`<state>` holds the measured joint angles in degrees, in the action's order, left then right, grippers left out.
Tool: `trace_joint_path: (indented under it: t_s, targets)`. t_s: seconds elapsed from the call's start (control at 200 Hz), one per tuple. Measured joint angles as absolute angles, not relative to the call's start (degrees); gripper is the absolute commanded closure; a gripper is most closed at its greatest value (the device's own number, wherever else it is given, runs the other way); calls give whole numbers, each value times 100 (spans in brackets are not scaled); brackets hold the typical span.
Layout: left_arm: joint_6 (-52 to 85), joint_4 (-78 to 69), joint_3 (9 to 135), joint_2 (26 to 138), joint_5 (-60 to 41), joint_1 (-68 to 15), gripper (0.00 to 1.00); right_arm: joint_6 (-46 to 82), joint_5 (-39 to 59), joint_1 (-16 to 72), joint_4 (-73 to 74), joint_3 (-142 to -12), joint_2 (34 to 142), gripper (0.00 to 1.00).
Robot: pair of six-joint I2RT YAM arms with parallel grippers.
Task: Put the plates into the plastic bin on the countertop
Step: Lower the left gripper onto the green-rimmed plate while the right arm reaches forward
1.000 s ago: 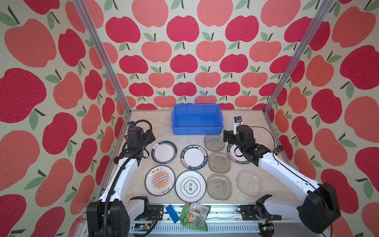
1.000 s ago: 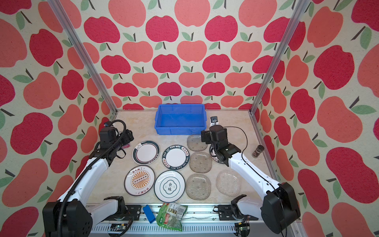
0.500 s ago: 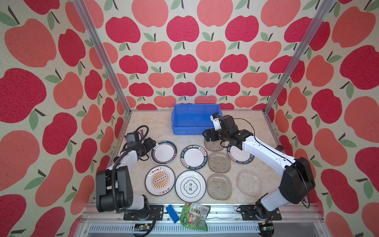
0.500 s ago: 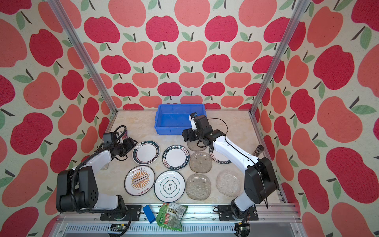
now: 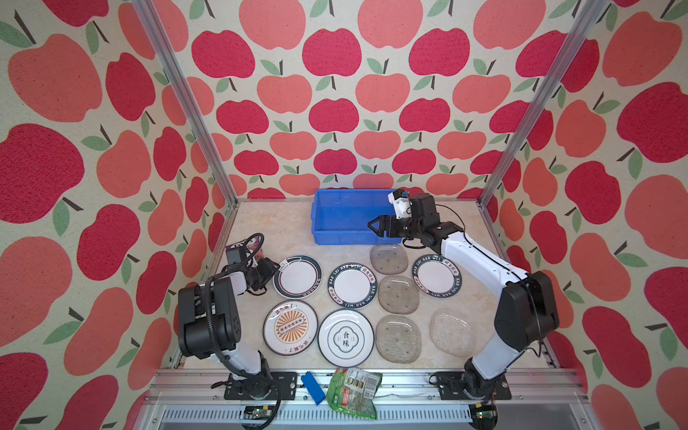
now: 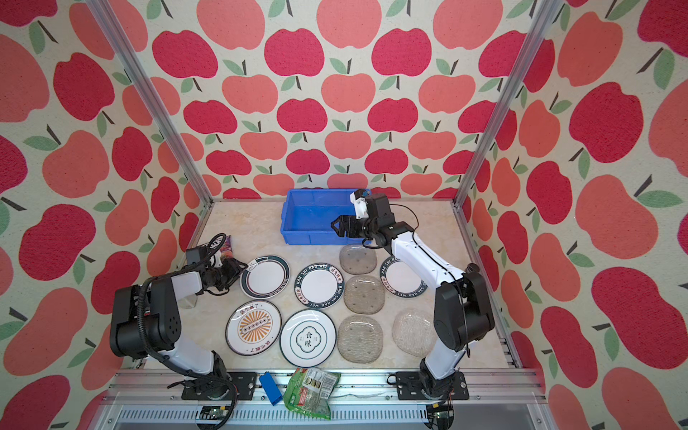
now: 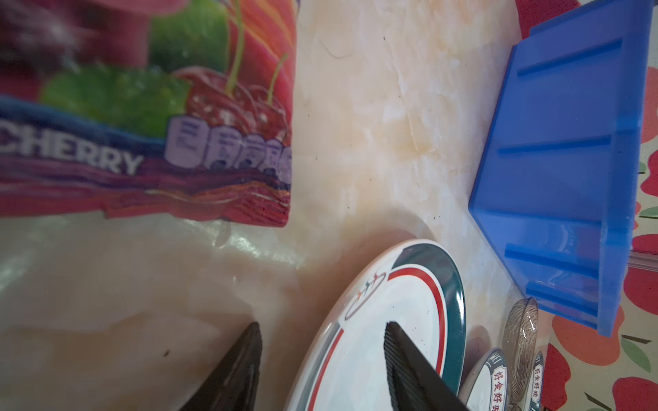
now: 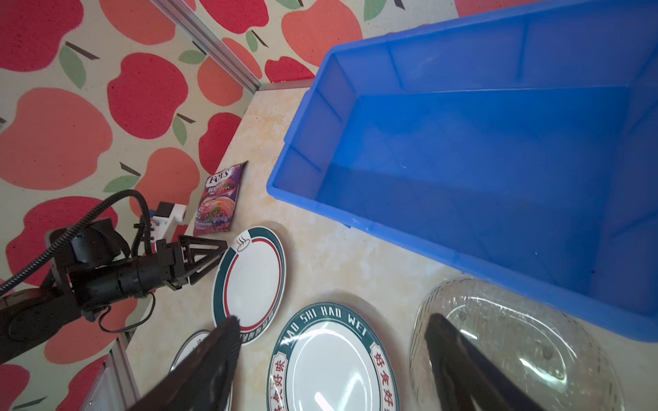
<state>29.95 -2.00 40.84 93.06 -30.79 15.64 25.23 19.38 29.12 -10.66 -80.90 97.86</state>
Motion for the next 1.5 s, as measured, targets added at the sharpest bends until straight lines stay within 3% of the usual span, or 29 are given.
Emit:
trace_joint_path:
  t_s: [0.27,0.875,1.081,1.286,1.501]
  targets:
    - [2965,-266,4093,9452,-3382,1575,55,2620,2379,2757,-989,-9402,10798,17]
    - [2853,-193,4276,9688,-3671,1551,75,2864,2716,2703,-845,-9448,10975,17]
    - [2790,-152,4401,9795,-3675,1428,74,2864,2860,2681,-862,-9417,10975,17]
    - [2709,38,4477,9832,-3660,1164,60,2853,3404,2711,-1105,-9417,10975,18]
    - [2709,220,4412,9673,-3632,1087,57,2429,4005,3179,-2080,-9472,11010,18]
